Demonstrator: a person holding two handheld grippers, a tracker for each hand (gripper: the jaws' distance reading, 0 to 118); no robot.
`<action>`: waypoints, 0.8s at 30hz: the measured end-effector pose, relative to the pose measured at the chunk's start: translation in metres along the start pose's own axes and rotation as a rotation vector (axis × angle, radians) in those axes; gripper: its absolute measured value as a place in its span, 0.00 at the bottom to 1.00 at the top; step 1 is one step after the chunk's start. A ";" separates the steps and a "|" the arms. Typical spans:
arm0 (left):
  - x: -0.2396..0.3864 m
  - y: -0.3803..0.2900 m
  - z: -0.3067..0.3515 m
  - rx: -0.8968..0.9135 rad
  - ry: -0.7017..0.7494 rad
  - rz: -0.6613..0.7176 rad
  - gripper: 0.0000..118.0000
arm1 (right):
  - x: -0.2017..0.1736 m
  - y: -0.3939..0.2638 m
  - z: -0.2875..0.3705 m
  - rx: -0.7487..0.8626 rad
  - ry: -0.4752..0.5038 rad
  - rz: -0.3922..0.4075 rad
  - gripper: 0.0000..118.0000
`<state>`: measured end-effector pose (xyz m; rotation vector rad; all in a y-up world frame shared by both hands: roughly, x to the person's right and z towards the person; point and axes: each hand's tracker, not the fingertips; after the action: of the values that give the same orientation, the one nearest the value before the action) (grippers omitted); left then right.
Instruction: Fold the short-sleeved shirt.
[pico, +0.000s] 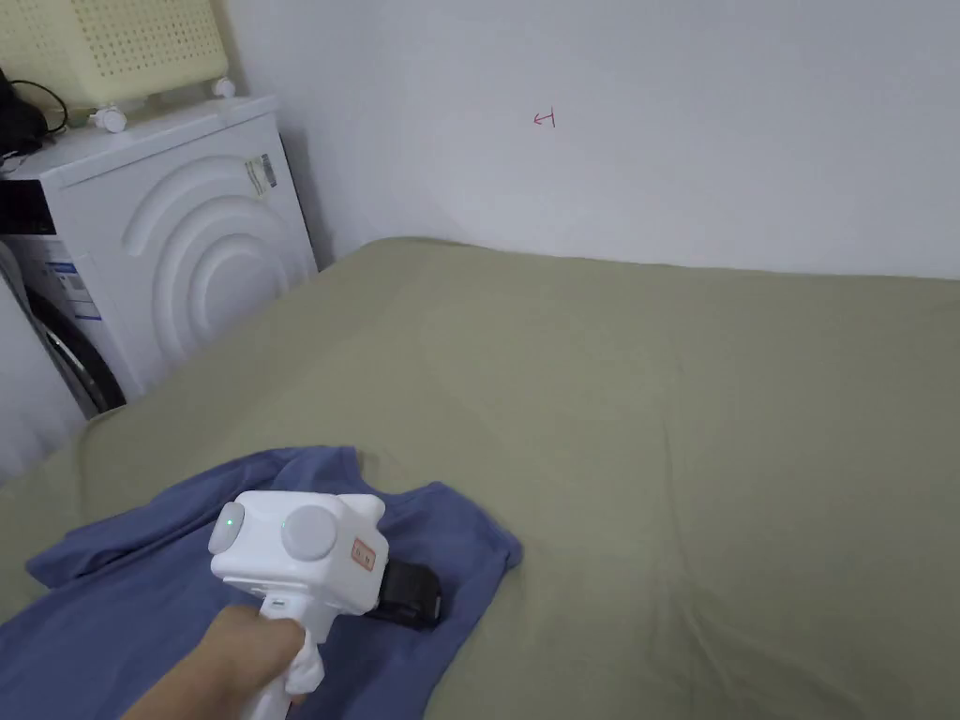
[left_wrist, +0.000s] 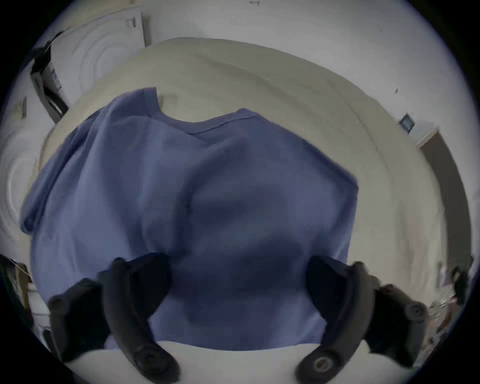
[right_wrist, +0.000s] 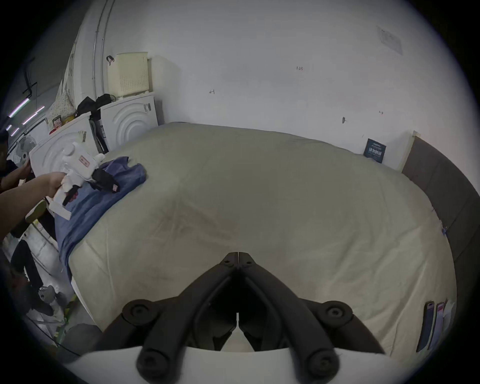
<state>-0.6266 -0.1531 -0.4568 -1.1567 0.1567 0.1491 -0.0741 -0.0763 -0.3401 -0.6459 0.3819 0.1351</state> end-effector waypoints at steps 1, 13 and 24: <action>0.001 -0.001 0.006 0.031 0.061 -0.030 0.69 | -0.001 -0.001 0.002 0.003 0.006 -0.001 0.00; 0.042 0.029 0.100 0.217 -0.098 -0.071 0.00 | -0.005 -0.002 0.040 0.046 0.029 -0.020 0.00; 0.284 0.097 0.155 0.299 -0.411 -0.407 0.00 | 0.033 -0.020 0.101 0.088 -0.021 -0.114 0.00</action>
<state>-0.3606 0.0374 -0.5396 -0.8192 -0.4078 -0.0008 -0.0076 -0.0305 -0.2675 -0.5775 0.3280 0.0160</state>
